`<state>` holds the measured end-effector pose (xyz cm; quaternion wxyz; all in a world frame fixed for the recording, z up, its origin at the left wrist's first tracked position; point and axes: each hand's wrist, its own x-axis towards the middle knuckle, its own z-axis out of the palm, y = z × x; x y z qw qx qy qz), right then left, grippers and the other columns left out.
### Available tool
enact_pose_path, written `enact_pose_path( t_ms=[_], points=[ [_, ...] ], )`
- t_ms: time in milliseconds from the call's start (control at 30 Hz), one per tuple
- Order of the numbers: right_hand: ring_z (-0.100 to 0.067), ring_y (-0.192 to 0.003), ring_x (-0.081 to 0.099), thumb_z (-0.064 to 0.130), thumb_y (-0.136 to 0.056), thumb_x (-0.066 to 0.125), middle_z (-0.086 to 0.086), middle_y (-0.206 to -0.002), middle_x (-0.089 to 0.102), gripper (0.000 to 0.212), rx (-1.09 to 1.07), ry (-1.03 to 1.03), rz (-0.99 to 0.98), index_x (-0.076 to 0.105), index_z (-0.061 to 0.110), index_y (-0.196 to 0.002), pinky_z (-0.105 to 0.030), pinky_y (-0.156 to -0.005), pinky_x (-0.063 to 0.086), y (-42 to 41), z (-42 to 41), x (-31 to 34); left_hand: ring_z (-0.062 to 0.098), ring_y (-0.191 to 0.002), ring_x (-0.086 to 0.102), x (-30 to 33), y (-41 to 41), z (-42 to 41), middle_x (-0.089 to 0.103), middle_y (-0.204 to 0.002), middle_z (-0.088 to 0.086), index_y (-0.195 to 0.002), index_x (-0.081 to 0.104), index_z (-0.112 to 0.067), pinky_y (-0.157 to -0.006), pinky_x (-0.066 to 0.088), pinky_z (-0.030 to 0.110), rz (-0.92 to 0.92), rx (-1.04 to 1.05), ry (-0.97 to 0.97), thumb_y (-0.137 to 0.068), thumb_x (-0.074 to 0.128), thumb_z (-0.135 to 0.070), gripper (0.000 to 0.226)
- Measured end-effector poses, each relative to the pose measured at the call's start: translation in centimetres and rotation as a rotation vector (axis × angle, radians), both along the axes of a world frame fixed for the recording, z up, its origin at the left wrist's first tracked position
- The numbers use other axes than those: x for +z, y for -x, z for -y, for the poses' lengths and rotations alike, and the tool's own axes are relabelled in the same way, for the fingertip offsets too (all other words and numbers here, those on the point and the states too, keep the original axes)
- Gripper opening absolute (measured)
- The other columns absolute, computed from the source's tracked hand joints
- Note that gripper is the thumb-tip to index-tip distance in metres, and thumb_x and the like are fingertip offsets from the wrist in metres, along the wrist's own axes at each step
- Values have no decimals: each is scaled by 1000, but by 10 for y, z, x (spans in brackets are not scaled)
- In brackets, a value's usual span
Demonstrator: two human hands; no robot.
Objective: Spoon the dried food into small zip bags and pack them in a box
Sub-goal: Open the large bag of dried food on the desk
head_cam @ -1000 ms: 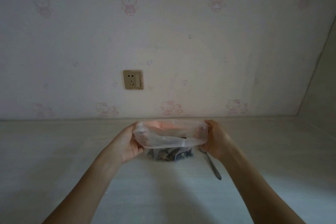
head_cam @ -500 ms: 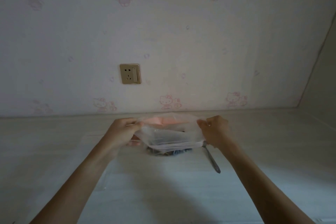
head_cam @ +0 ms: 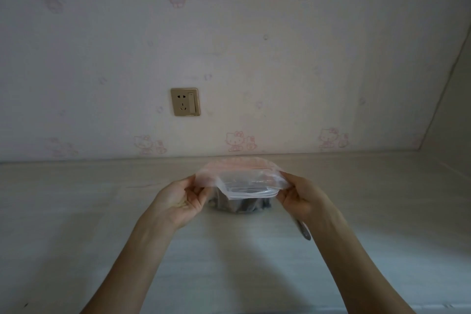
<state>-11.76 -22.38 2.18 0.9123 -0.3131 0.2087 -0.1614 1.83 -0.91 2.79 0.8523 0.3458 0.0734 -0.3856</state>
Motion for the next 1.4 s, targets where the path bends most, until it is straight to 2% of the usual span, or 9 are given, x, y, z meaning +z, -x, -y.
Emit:
enact_pose_path(
  t_ms=[167,267,400,600,733,900,1067,1267,1400],
  points=[
    [-21,-60,75,1,-103,47,-16,-78,77,21,6,19,15,67,-6,-103,-28,-56,62,1,-1,-2,25,-66,78,-6,3,4,79,-82,16,-100,68,0,-63,64,43,79,10,-36,-105,54,-13,20],
    [-26,-65,72,13,-101,57,-17,-85,75,20,-35,318,-134,72,-1,-97,-30,-53,59,6,5,-2,18,-66,73,-11,0,-1,76,-80,7,-96,71,-9,-60,59,31,289,9,-271,-100,64,-23,16],
    [-22,-68,56,32,-94,72,-12,-77,67,31,-138,843,-406,78,1,-89,-26,-54,38,13,11,9,13,-69,71,-7,-3,-14,75,-88,1,-94,75,-18,-60,47,27,717,-37,-889,-94,69,-50,32],
    [-19,-59,53,35,-92,75,-9,-70,63,37,47,1109,-535,75,-2,-88,-24,-45,36,26,17,17,25,-70,78,0,11,-30,79,-77,6,-107,69,-6,-48,55,26,719,-309,-991,-94,58,-69,65],
    [-19,-58,70,12,-95,72,-9,-71,73,13,91,932,-443,74,-1,-96,-27,-50,49,28,15,12,25,-76,80,-4,15,-24,80,-88,13,-113,69,-2,-50,57,28,641,-243,-755,-105,60,-27,28],
    [-32,-74,76,7,-96,67,-22,-89,75,19,53,537,-272,67,-6,-111,-34,-59,61,29,17,1,30,-85,80,-10,9,-20,78,-105,24,-115,65,-1,-62,66,38,391,-143,-343,-104,55,-6,15],
    [-41,-90,74,4,-105,47,-32,-104,73,20,26,169,-90,57,-10,-117,-47,-74,64,25,14,-8,35,-101,77,-19,7,-20,75,-117,22,-101,65,-3,-88,61,55,134,-45,1,-103,50,-10,17],
    [-38,-94,73,7,-107,37,-29,-106,72,30,-28,-109,33,59,-9,-118,-49,-78,63,9,0,-10,30,-88,80,-33,15,-3,79,-99,19,-88,76,4,-68,66,48,60,36,124,-106,43,-15,43],
    [-29,-68,76,8,-102,40,-20,-82,76,29,-25,95,-29,66,-3,-103,-39,-61,64,0,-9,-14,25,-81,80,-37,18,7,80,-98,16,-117,68,-4,-62,65,38,144,51,-6,-104,50,-29,34]
  ],
)
